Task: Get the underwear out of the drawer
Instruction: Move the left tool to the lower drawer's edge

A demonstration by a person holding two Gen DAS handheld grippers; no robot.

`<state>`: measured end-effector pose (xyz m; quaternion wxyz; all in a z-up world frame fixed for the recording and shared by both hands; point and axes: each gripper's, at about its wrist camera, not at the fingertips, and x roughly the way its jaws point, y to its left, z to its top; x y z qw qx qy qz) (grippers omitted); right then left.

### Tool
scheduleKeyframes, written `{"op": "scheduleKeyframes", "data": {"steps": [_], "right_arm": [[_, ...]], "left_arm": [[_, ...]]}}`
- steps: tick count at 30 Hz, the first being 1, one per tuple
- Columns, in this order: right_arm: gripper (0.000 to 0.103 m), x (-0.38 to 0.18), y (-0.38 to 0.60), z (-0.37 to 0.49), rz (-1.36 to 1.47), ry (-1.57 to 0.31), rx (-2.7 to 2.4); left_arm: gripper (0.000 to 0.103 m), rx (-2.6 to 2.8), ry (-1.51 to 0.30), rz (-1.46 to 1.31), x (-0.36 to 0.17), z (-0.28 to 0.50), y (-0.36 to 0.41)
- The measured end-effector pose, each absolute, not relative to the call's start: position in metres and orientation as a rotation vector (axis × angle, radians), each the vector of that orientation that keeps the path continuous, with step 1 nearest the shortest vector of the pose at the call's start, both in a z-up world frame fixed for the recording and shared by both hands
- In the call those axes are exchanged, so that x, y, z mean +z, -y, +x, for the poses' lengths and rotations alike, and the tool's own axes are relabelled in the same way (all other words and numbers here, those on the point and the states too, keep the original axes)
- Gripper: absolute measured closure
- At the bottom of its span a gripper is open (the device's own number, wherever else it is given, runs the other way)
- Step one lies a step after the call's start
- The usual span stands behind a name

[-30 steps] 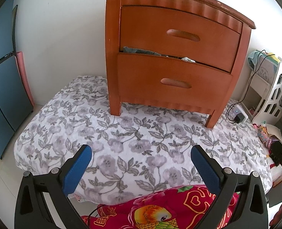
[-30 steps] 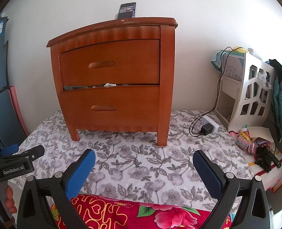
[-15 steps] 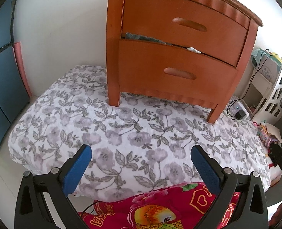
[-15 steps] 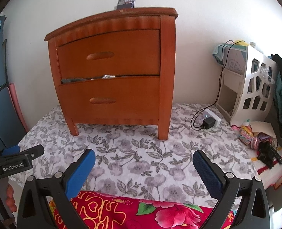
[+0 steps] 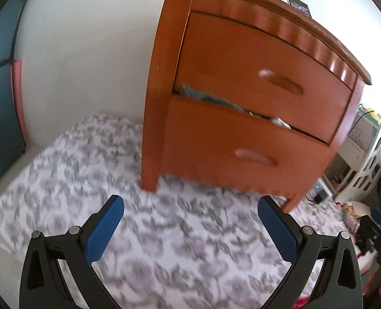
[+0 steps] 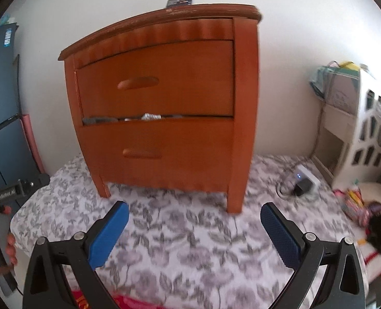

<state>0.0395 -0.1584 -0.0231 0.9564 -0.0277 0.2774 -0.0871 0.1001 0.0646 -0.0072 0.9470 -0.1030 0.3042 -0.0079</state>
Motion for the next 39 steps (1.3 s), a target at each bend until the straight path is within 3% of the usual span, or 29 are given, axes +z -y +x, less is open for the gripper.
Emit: {"op": "scheduleKeyframes", "data": {"steps": [18, 39], "right_arm": [[0.0, -0.032, 0.221, 0.192, -0.078, -0.61, -0.008], [0.0, -0.031, 0.233, 0.216, -0.154, -0.622, 0.039]], "left_arm": [[0.0, -0.217, -0.655, -0.183, -0.007, 0.255, -0.099], [0.0, -0.319, -0.7, -0.151, -0.017, 0.287, -0.091]]}}
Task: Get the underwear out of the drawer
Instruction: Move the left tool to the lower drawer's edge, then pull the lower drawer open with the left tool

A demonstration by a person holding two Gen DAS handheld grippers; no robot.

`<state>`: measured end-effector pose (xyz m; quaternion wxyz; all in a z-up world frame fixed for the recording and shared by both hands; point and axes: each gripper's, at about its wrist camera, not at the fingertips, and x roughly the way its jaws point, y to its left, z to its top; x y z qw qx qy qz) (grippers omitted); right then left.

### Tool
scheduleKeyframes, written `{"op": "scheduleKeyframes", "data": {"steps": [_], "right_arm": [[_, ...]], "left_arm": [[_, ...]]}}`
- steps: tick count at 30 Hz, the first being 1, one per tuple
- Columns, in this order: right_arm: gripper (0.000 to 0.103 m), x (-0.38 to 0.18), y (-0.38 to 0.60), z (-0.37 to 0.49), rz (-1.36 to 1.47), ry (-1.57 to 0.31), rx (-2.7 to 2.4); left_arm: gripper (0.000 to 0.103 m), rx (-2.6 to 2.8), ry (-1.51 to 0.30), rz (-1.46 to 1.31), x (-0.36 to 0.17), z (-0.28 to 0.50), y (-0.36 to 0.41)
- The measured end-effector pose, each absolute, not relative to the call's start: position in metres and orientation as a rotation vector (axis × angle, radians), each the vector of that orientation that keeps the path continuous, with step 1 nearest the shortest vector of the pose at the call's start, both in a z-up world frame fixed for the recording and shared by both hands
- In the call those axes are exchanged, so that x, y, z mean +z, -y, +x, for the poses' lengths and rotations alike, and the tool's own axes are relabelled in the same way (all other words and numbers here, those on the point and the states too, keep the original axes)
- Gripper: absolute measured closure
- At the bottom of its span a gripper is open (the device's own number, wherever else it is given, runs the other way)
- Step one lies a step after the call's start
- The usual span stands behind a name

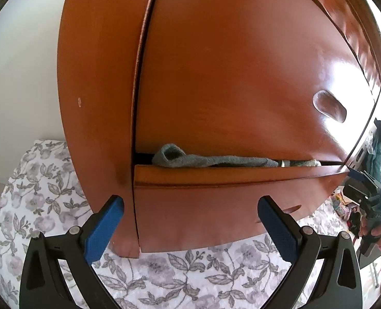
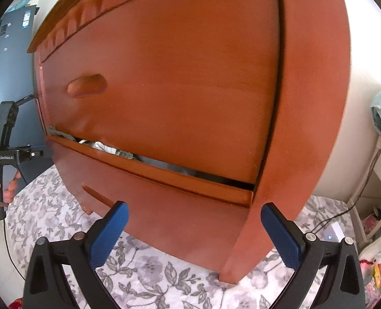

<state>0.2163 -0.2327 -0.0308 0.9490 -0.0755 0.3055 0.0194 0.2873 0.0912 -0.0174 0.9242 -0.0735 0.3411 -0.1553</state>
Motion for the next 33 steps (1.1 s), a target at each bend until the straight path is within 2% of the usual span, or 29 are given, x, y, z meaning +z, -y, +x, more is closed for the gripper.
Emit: {"op": "scheduleKeyframes", "data": {"steps": [20, 33], "right_arm": [[0.0, -0.03, 0.226, 0.216, -0.164, -0.647, 0.098], [0.0, -0.031, 0.207, 0.164, -0.202, -0.65, 0.109]], "left_arm": [[0.0, -0.324, -0.73, -0.107, -0.011, 0.286, -0.078], [0.0, -0.33, -0.727, -0.028, -0.011, 0.225, -0.068]]}}
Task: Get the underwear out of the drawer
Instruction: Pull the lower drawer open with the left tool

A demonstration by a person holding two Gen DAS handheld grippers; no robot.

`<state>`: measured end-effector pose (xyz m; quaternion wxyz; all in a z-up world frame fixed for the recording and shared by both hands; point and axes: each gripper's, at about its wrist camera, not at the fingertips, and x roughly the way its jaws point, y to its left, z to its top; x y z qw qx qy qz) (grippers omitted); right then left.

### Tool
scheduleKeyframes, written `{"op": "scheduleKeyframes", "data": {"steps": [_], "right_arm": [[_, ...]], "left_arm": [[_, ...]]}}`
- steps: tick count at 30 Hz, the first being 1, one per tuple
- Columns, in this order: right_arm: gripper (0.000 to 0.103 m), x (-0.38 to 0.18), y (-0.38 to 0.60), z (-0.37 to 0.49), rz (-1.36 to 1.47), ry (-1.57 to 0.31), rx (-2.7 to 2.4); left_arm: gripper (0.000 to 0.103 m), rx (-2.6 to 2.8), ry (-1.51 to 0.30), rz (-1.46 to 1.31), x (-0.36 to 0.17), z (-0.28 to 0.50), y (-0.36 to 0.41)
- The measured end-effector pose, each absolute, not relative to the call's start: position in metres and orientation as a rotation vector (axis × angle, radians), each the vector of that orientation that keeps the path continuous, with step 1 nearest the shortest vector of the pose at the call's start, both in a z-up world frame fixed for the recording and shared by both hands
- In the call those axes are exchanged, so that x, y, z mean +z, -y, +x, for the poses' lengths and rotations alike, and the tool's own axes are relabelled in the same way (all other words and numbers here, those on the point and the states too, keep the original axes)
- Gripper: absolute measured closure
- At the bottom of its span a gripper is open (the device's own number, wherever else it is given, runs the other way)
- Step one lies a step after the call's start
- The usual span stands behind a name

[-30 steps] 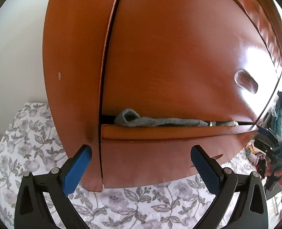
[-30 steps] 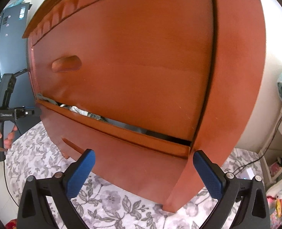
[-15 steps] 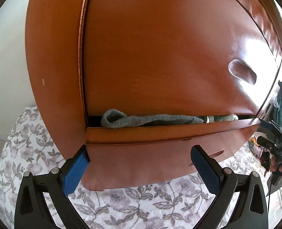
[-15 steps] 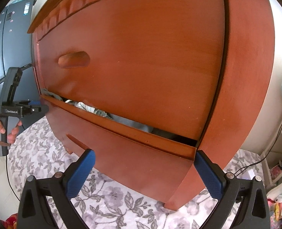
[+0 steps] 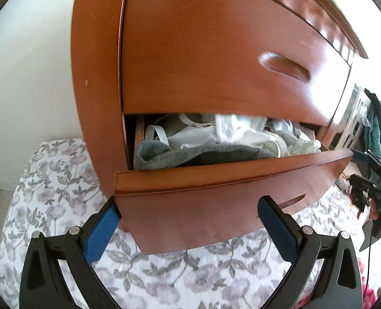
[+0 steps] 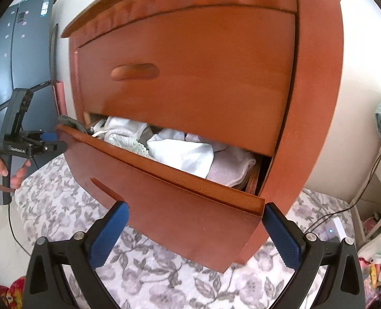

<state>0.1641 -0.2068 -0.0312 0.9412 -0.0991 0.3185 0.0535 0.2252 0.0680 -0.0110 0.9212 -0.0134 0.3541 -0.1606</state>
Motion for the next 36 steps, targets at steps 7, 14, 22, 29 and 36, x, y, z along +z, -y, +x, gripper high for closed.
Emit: {"op": "scheduleKeyframes", "data": {"steps": [7, 14, 22, 29, 36], "right_arm": [[0.0, -0.025, 0.2, 0.124, -0.206, -0.646, 0.111], [0.0, -0.027, 0.189, 0.093, -0.207, -0.645, 0.112], [0.0, -0.023, 0.189, 0.075, -0.184, -0.642, 0.115], [0.0, -0.02, 0.189, 0.07, -0.175, -0.645, 0.123], [0.0, -0.02, 0.188, 0.072, -0.171, -0.646, 0.115]], "left_arm": [[0.0, -0.337, -0.733, -0.007, -0.01, 0.193, -0.07], [0.0, -0.345, -0.74, -0.002, -0.015, 0.171, -0.076], [0.0, -0.343, -0.739, -0.011, -0.015, 0.15, -0.076], [0.0, -0.335, -0.732, -0.018, -0.017, 0.144, -0.077], [0.0, -0.333, -0.725, -0.024, -0.017, 0.14, -0.078]]}}
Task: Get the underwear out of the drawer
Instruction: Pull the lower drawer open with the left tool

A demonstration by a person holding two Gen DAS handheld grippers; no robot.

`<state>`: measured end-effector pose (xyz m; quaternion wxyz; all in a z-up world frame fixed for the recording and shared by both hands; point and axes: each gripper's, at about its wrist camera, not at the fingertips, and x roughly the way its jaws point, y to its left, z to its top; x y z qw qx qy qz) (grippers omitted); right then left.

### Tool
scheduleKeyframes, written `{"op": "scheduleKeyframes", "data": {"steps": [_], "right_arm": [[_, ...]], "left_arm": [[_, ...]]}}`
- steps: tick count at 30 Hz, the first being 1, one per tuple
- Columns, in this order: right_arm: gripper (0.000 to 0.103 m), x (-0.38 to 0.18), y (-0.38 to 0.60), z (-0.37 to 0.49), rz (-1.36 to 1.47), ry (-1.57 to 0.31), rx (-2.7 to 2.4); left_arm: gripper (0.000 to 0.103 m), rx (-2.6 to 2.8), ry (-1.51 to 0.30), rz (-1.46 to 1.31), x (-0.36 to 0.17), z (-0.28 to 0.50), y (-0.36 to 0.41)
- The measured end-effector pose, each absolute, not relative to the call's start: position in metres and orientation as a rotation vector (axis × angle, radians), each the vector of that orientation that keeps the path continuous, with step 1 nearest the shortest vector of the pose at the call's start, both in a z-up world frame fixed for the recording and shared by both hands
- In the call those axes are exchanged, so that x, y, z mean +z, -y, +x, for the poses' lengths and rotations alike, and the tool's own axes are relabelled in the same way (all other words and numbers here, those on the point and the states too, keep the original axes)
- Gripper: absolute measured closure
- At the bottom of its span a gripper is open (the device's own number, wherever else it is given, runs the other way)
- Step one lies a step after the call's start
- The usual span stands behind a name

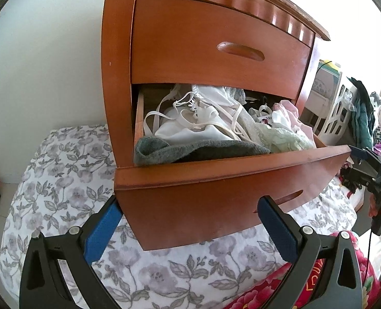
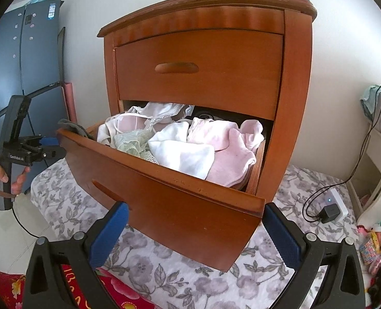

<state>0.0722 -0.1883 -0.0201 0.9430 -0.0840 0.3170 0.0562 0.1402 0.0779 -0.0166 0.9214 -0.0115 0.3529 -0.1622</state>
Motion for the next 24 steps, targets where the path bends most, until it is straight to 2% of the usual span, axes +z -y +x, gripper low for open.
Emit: {"op": "scheduleKeyframes", "data": {"steps": [17, 24], "right_arm": [[0.0, -0.017, 0.184, 0.067, -0.175, -0.655, 0.089], [0.0, -0.001, 0.178, 0.055, -0.186, -0.615, 0.085]], "left_arm": [[0.0, -0.325, -0.723, -0.08, -0.009, 0.132, -0.082], [0.0, -0.357, -0.655, -0.046, 0.011, 0.115, -0.075]]}}
